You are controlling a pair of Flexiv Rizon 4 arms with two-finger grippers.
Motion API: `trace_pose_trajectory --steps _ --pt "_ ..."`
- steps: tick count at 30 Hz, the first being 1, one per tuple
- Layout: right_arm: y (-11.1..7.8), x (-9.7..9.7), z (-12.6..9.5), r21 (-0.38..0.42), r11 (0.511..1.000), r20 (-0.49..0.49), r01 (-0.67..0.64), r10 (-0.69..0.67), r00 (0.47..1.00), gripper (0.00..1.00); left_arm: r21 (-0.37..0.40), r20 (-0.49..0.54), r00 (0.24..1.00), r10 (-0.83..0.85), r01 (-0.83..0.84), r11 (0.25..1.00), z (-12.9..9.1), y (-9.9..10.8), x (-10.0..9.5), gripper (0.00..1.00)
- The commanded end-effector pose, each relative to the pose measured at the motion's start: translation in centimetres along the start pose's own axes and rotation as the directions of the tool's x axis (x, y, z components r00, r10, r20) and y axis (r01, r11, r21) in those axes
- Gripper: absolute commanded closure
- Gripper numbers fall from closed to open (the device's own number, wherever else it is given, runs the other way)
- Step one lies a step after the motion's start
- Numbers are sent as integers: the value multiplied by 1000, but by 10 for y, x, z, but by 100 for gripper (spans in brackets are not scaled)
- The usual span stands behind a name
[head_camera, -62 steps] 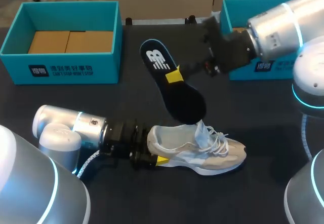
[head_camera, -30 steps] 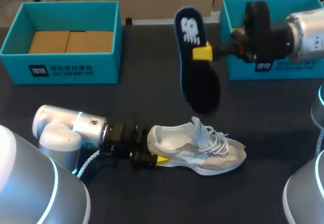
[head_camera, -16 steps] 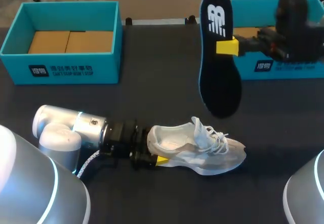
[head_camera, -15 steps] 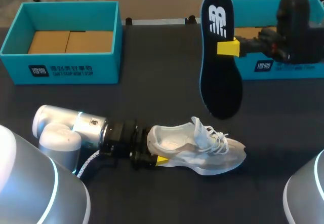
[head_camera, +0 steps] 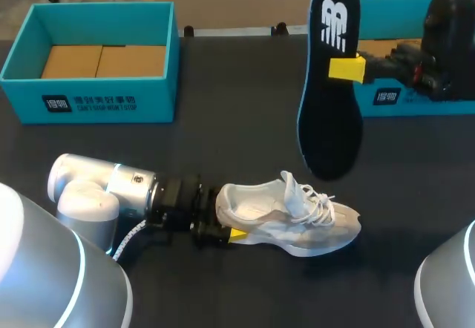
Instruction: Take the shoe out of the shoebox, open the shoe tongue, remove and reinsert the insole, then place the shoe into the shoebox
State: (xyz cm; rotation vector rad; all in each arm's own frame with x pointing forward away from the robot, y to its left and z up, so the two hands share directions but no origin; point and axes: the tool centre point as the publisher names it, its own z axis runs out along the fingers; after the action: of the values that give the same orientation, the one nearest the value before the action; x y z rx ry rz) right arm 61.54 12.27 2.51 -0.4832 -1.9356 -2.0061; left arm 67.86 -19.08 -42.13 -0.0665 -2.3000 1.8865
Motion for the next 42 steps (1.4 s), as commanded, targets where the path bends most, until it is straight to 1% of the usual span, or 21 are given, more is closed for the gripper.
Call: trace_pose_trajectory --steps 1,2,20,21,22,23,24,27,31,37,42 --pt "-4 13 2 8 1000 41 -4 4 999 100 0 0 1000 -1 1 1000 2 3 -2 100" --pt "-5 15 1 11 1000 55 -8 8 998 100 0 0 1000 -1 1 1000 2 3 -2 100" --pt "-5 15 1 11 1000 55 -8 8 998 100 0 0 1000 -1 1 1000 2 3 -2 100" --pt "-5 15 1 11 1000 55 -8 8 998 100 5 -5 1000 -2 2 1000 0 2 -1 84" --pt "-5 15 1 11 1000 55 -8 8 998 100 7 -7 1000 1 -1 1000 -1 1 0 65" --pt "-5 15 1 11 1000 55 -8 8 998 100 5 -4 1000 15 -15 1000 -1 0 0 38" --pt "-5 15 1 11 1000 55 -8 8 998 100 4 -4 1000 14 -14 1000 -2 -2 0 0" --pt "-5 15 1 11 1000 55 -8 8 998 100 -3 -7 1000 26 -26 1000 -4 -10 1 0" --pt "-5 15 1 11 1000 55 -8 8 998 100 -19 -14 999 35 -35 999 -8 -14 0 0" --pt "-5 15 1 11 1000 55 -8 8 998 100 -91 -10 1000 19 -20 996 -18 -9 -7 0" --pt "-5 15 1 11 1000 55 -8 8 998 100 -136 -47 999 22 -28 990 -27 -7 -7 0"
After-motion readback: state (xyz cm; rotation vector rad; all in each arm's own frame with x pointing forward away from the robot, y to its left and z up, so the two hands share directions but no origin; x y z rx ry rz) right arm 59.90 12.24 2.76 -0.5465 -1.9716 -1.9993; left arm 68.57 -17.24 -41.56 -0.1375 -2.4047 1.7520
